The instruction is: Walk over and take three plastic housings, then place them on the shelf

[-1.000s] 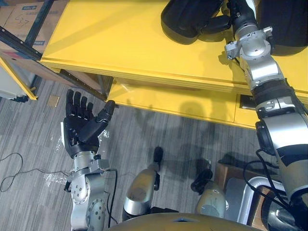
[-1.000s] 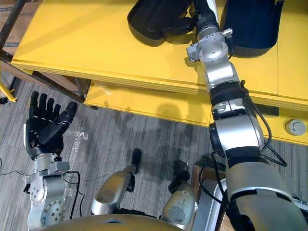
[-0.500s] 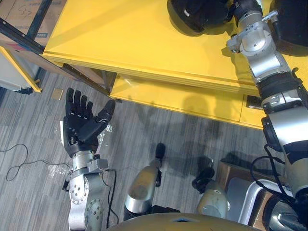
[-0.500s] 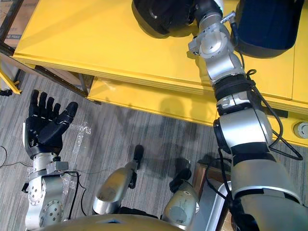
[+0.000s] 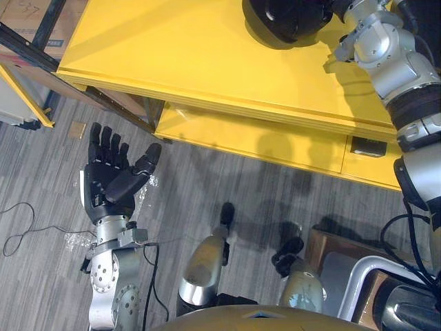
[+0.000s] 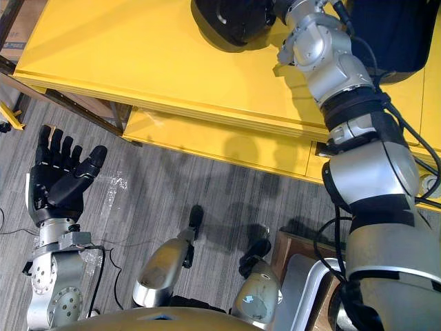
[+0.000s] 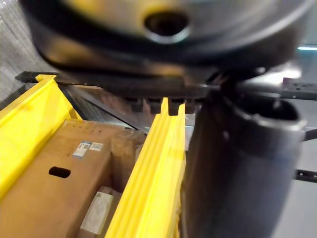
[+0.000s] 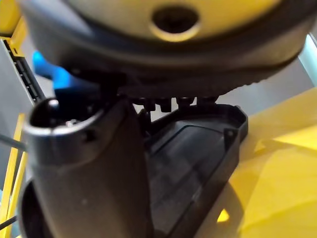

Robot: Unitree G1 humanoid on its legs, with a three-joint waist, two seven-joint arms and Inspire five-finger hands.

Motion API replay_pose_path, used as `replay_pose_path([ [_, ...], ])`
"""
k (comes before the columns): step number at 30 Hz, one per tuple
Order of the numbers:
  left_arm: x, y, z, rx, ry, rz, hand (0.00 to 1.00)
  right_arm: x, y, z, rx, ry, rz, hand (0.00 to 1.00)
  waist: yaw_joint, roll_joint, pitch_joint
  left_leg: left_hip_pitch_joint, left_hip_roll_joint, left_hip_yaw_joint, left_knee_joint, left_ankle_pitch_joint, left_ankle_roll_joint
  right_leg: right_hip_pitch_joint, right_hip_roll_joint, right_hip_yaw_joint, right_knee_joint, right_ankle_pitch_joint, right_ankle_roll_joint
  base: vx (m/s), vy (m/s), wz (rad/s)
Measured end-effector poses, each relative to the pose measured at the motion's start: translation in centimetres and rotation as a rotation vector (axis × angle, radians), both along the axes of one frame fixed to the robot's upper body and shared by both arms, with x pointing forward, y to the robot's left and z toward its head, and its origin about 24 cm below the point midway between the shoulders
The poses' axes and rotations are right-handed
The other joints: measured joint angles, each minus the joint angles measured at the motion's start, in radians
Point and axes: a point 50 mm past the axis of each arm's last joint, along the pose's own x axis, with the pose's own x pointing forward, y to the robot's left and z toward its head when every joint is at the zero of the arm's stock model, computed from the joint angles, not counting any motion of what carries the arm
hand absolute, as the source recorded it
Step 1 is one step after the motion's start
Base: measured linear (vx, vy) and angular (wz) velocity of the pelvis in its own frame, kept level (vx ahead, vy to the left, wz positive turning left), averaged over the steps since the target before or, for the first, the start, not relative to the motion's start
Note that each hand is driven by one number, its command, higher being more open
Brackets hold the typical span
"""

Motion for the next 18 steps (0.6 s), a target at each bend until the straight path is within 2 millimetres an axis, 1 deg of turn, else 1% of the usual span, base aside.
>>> replay_pose_path([
  [3, 0.04, 0.04, 0.10, 0.013, -0.003, -0.013, 1.00, -0.21, -0.10, 0.29, -0.103, -0.001, -0.013, 1.00, 0.009, -0.001, 0.000, 0.001, 0.004, 0.001, 0.000, 0.000, 0.000, 0.011, 0.011, -0.003, -0.027, 0.013, -0.001, -0.02, -0.036, -0.02],
  [7, -0.01, 0.40, 0.24, 0.028, -0.007, -0.014, 1.00, -0.37, 0.00, 0.66, -0.193, 0.002, -0.022, 1.00, 0.015, -0.006, 0.001, 0.000, 0.005, 0.003, 0.000, 0.000, 0.000, 0.012, 0.013, -0.003, -0.030, 0.016, -0.001, -0.02, -0.026, -0.01],
  [10, -0.08, 0.67, 0.25, 0.005, -0.014, -0.014, 1.00, -0.48, 0.09, 0.73, -0.263, -0.001, -0.027, 1.00, 0.018, -0.009, 0.001, 0.000, 0.007, 0.005, 0.000, 0.000, 0.000, 0.013, 0.017, -0.002, -0.035, 0.020, -0.002, -0.02, -0.035, -0.01],
  [13, -0.12, 0.87, 0.33, 0.014, -0.016, -0.013, 1.00, -0.48, 0.21, 0.60, -0.323, -0.002, -0.035, 1.00, 0.021, -0.014, 0.000, 0.000, 0.014, 0.008, 0.000, 0.000, 0.000, 0.022, 0.030, -0.003, -0.063, 0.035, -0.004, -0.03, -0.038, -0.04],
  [18, -0.11, 0.92, 0.44, 0.029, -0.024, -0.030, 1.00, -0.44, -0.17, 0.09, -0.369, -0.001, -0.052, 1.00, 0.021, -0.023, -0.004, 0.001, 0.016, 0.013, 0.000, 0.001, -0.001, 0.023, 0.036, -0.003, -0.064, 0.036, -0.004, -0.03, -0.040, -0.01],
])
